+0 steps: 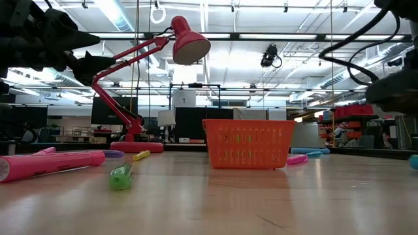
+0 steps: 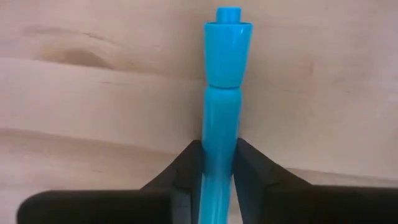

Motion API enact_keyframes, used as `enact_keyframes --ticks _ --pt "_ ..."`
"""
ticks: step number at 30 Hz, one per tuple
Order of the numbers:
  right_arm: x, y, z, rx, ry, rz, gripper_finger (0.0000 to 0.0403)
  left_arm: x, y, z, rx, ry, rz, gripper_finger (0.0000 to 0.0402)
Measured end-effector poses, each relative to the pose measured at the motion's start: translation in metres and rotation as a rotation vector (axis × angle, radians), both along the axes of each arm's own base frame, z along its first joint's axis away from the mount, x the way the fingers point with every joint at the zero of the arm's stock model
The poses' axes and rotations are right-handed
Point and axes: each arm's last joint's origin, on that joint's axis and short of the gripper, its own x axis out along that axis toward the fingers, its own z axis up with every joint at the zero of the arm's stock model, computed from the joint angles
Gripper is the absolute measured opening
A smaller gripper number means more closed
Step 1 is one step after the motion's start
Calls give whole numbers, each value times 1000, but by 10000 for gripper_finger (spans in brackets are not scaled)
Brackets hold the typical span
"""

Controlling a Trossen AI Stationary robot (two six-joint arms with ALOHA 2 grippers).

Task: Pick & Place Markers
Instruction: Put the bottom right blue highlighter into the black bin

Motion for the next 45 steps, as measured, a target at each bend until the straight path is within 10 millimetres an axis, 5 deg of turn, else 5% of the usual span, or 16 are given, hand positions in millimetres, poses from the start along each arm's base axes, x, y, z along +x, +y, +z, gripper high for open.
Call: enact_keyframes --ticks 36,45 --pt "5 -26 136 103 -208 124 70 0 0 0 0 0 0 307" --pt "13 -39 143 90 -227 19 69 0 0 0 0 0 0 307"
